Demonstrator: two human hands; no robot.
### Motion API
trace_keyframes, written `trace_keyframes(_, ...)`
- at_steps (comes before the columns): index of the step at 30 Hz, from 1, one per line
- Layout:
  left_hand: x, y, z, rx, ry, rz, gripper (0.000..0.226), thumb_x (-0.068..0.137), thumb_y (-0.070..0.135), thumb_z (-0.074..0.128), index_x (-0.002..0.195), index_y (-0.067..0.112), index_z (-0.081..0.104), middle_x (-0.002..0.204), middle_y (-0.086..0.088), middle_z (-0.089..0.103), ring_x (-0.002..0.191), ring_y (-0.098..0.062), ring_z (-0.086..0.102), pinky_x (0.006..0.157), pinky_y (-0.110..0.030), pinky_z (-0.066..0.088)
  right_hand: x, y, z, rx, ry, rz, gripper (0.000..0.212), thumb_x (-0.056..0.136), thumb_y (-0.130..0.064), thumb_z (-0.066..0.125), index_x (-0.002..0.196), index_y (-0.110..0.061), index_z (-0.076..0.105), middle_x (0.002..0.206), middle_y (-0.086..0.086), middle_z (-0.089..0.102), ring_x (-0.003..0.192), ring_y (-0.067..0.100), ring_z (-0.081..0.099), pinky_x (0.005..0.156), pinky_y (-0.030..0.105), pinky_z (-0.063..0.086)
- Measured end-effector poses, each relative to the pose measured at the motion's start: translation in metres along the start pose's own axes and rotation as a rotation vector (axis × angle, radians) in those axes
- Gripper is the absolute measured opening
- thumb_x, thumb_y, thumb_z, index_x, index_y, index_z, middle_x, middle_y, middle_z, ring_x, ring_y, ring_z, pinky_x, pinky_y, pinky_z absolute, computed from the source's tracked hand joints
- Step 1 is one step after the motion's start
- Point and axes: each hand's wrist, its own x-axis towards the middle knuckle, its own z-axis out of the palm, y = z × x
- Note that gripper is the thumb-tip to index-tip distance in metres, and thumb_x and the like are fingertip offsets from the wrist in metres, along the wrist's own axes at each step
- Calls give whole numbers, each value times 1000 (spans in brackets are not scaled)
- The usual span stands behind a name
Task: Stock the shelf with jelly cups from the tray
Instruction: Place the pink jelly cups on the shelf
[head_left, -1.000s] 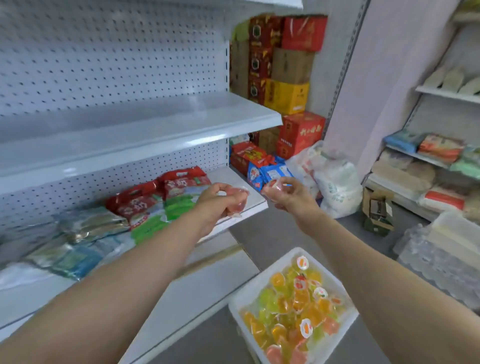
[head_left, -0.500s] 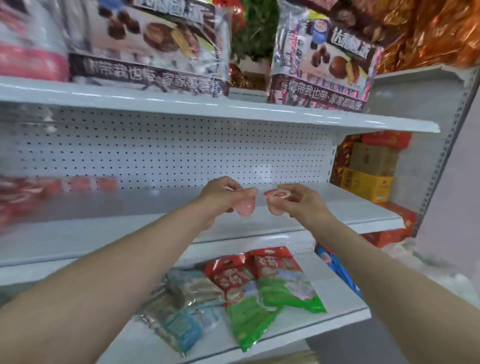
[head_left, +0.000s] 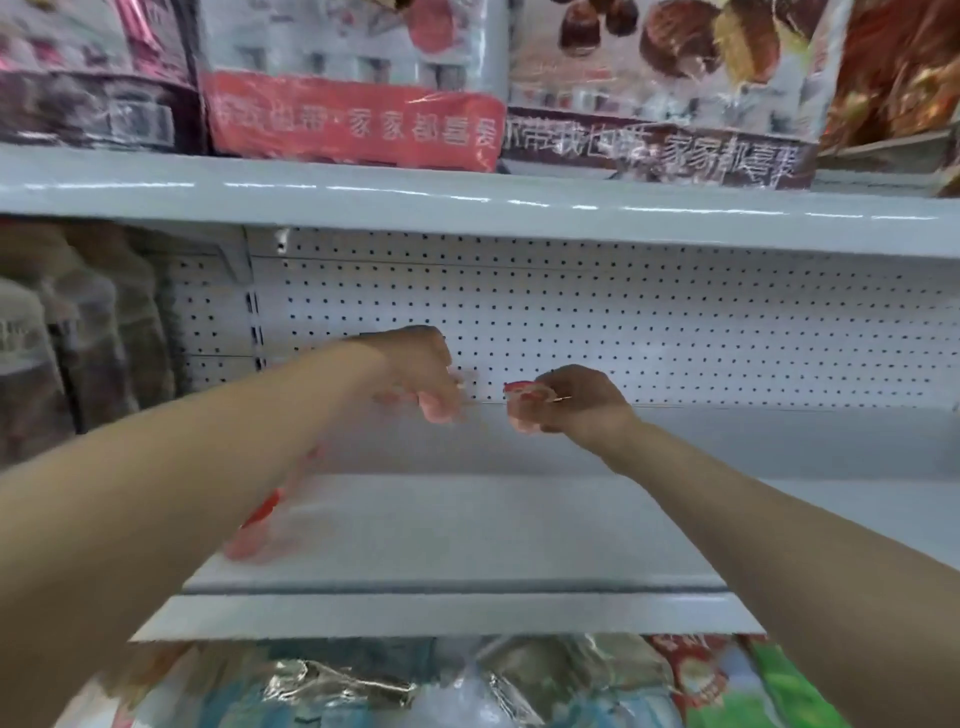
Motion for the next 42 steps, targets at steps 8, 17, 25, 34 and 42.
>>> trace_keyframes(8, 39, -60, -10, 253, 43, -11, 36, 82, 26, 74, 99, 13, 46, 84, -2, 43, 70, -16, 42, 54, -22, 31, 52, -7, 79, -299, -93, 40, 28, 72, -39, 77, 57, -22, 60, 61, -8, 58, 66, 16, 51, 67, 22, 43)
trace_keyframes(17, 67, -87, -3, 189, 42, 25, 44, 75, 31, 82, 103, 14, 52, 99, -8, 48, 85, -21, 45, 55, -23, 36, 78, -5, 107, -288, -73, 111, 23, 74, -29, 80, 66, -24, 60, 74, -7, 63, 75, 13, 57, 78, 29, 51)
trace_keyframes(25, 76, -93, -3, 191, 38, -10, 49, 69, 33, 86, 102, 16, 54, 98, -6, 49, 83, -22, 48, 72, -28, 38, 87, 1, 115, -263, -79, 74, 23, 75, -34, 82, 80, -26, 60, 78, -12, 62, 76, 8, 59, 65, 18, 43)
trace_keyframes(34, 52, -58, -4, 183, 124, -2, 45, 77, 31, 79, 101, 14, 45, 91, -7, 52, 79, -22, 47, 65, -26, 38, 67, -4, 77, -533, -45, -63, 81, 74, -51, 78, 139, -16, 45, 131, 2, 52, 116, 19, 54, 87, 26, 41)
trace_keyframes(42, 8, 45, 32, 85, 288, 110, 61, 87, 53, 63, 127, 10, 49, 121, -7, 55, 110, -25, 54, 89, -36, 47, 6, 1, -43, -843, 127, -101, 60, 93, -56, 51, 141, -21, 43, 135, 5, 50, 129, 22, 43, 99, 39, 45)
